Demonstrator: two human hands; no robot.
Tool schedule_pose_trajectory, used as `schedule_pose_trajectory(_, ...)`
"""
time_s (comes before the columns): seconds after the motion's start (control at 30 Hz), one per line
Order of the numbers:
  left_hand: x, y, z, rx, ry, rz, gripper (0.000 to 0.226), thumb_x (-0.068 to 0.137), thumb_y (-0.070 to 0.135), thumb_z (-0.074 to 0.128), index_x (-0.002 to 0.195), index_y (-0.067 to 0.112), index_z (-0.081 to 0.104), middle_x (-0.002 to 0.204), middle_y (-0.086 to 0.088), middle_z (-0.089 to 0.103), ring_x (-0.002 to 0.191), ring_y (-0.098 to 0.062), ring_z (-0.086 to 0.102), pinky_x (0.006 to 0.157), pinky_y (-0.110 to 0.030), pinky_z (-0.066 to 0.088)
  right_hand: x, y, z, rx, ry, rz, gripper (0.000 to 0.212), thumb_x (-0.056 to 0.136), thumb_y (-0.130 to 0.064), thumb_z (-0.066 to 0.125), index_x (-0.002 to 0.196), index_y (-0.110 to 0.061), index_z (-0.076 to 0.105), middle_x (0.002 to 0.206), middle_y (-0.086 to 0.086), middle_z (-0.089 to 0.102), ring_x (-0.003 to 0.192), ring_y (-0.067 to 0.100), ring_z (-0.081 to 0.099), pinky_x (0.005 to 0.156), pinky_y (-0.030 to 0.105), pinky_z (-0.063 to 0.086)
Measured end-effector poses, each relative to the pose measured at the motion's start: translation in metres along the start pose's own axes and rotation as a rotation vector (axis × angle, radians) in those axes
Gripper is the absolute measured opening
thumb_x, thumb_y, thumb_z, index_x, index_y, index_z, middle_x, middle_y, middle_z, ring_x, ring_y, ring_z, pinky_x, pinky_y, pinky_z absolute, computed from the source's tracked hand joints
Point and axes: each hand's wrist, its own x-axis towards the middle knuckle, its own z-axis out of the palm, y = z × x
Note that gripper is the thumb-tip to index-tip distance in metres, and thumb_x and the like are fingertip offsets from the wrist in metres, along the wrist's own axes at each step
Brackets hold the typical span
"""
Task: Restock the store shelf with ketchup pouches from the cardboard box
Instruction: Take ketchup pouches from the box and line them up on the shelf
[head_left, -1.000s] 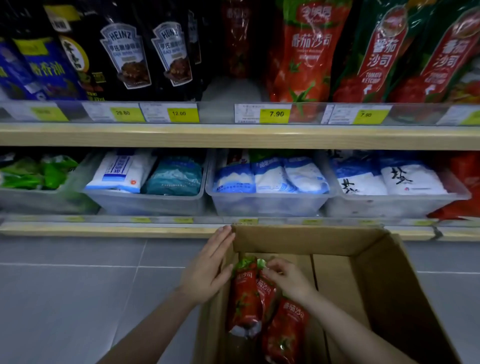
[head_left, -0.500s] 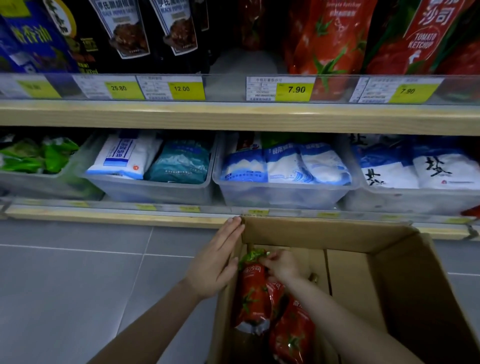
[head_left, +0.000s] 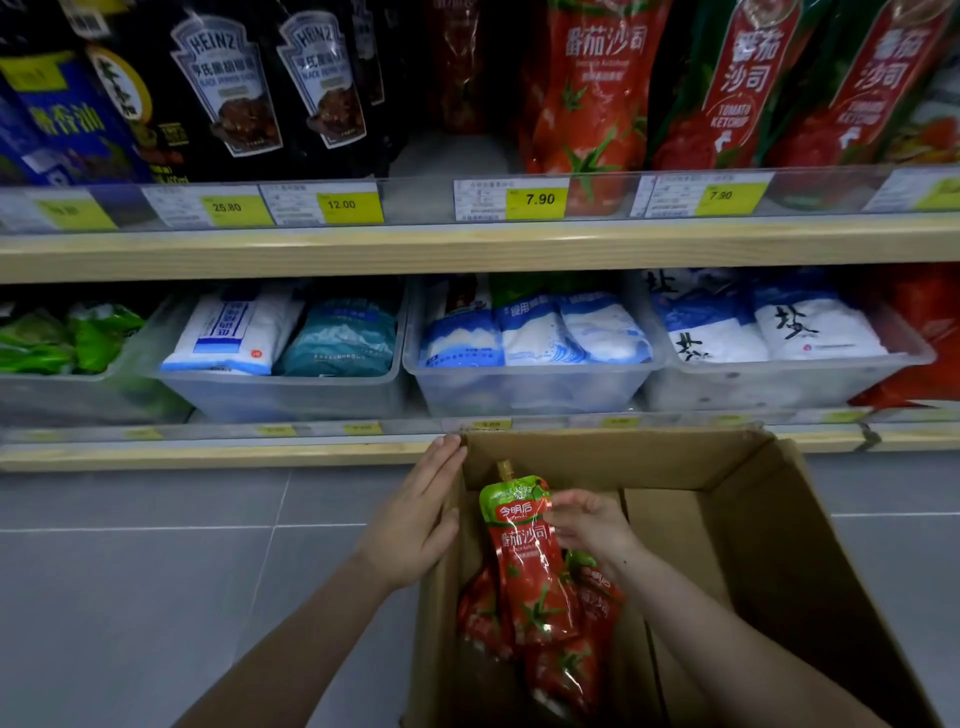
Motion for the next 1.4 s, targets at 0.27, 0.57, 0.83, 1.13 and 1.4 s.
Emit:
schedule_pose_trajectory(0.27,0.008,0.010,-0.004,0.098,-0.061,-0.081,0.067,0.089,0.031,0.049,0.147,0.015,0.019,0.154,0.010,0.003,0.145,-0.011,0.005,0.118,-0.027,0.008,-0.037,-0.040,-0.024,0.081,0.048,-0.264,0.019,0.077,0.009,0.063,0.075,-0.010,0.060,0.072,0.008,0.065,0.062,0.016,0.060,0.060,0.023,0.051)
schedule_pose_trajectory(0.57,0.074,0.068,-0.037,-0.329,-0.274,-0.201,0.068,0.059,0.051,0.080,0.118,0.026,0.057,0.121,0.010,0.063,0.108,0.001,0.055,0.095,-0.025,0.046,-0.079,-0.120,-0.027,0.163,-0.058,-0.471,0.013,0.078,0.002,0.065,0.078,-0.010,0.061,0.074,0.005,0.068,0.066,0.013,0.068,0.061,0.022,0.057)
schedule_pose_trajectory(0.83,0.085,0.084,-0.045,-0.454,-0.195,-0.220,0.034,0.063,0.029,0.084,0.091,0.030,0.066,0.096,0.008,0.072,0.091,-0.004,0.067,0.089,-0.037,0.053,-0.098,-0.160,-0.021,-0.047,-0.025,-0.569,0.012,0.086,-0.016,0.060,0.077,-0.014,0.068,0.072,-0.003,0.068,0.059,0.000,0.066,0.051,0.016,0.052)
schedule_pose_trajectory(1.13,0.082,0.087,-0.053,-0.543,-0.090,-0.263,0.060,0.049,0.048,0.084,0.102,0.033,0.061,0.105,0.009,0.070,0.099,-0.008,0.065,0.091,-0.038,0.053,-0.096,-0.176,-0.016,-0.006,-0.029,-0.545,0.020,0.085,-0.027,0.062,0.090,-0.009,0.069,0.091,0.007,0.073,0.085,0.017,0.070,0.067,0.031,0.059)
schedule_pose_trajectory(1.4,0.103,0.102,-0.101,-0.365,0.197,-0.217,0.039,0.059,0.035,0.084,0.085,0.042,0.056,0.077,0.027,0.062,0.075,0.015,0.060,0.062,-0.004,0.046,-0.106,-0.213,0.009,-0.087,-0.010,-0.667,0.018,0.087,-0.025,0.060,0.086,-0.010,0.069,0.087,0.004,0.072,0.085,0.015,0.068,0.071,0.029,0.058)
